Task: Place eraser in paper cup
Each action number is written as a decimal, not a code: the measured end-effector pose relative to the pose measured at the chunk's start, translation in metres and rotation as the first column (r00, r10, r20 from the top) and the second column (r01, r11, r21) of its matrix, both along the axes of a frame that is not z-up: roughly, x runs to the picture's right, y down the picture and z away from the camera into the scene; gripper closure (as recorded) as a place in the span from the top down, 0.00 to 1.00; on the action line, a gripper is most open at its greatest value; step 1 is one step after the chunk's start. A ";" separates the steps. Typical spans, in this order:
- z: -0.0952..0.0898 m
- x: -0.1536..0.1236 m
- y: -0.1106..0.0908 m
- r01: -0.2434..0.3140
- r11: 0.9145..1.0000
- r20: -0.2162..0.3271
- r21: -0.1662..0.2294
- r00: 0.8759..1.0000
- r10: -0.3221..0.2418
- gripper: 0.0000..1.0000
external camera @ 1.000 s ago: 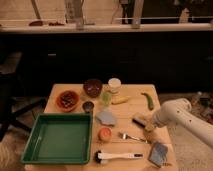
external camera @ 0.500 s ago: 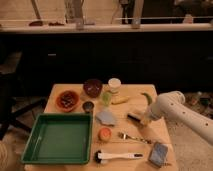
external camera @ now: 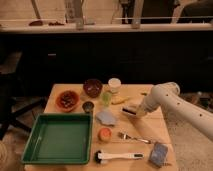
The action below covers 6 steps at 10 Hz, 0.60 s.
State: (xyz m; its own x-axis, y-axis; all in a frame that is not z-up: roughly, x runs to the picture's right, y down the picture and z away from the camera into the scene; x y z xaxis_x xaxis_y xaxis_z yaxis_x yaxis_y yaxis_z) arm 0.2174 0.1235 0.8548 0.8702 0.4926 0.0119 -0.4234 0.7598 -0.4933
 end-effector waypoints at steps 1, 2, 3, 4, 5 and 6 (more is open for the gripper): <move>0.001 0.001 -0.007 0.012 1.000 0.012 0.009 1.000 -0.012 0.00; 0.005 -0.001 -0.016 0.037 0.999 0.031 0.011 0.999 -0.037 0.00; 0.006 -0.002 -0.020 0.048 0.999 0.040 0.012 0.998 -0.049 0.00; 0.006 -0.001 -0.021 0.049 0.999 0.039 0.012 0.998 -0.049 0.00; 0.006 0.001 -0.020 0.047 0.999 0.037 0.012 0.998 -0.047 0.00; 0.006 0.002 -0.020 0.046 0.999 0.036 0.012 0.998 -0.046 0.00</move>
